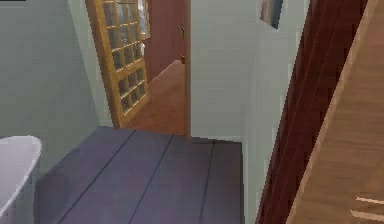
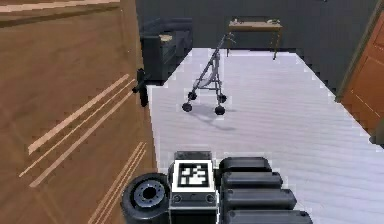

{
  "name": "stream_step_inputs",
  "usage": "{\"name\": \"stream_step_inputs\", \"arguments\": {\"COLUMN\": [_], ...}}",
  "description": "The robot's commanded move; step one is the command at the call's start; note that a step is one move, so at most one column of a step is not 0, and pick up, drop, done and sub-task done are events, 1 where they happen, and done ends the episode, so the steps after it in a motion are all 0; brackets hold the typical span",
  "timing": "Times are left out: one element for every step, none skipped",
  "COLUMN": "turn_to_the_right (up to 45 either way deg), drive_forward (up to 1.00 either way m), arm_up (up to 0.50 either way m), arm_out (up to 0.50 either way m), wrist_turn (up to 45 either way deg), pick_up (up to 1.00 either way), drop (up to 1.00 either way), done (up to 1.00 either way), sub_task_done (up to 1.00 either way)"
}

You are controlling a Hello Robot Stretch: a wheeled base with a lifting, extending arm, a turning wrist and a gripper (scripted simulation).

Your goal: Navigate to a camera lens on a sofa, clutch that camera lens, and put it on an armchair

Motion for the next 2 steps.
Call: {"name": "stream_step_inputs", "arguments": {"turn_to_the_right": [3.0,0.0], "drive_forward": [0.00,0.30], "arm_up": [0.00,0.00], "arm_out": [0.00,0.00], "wrist_turn": [0.0,0.0], "pick_up": [0.00,0.00], "drop": [0.00,0.00], "done": [0.00,0.00], "sub_task_done": [0.00,0.00]}}
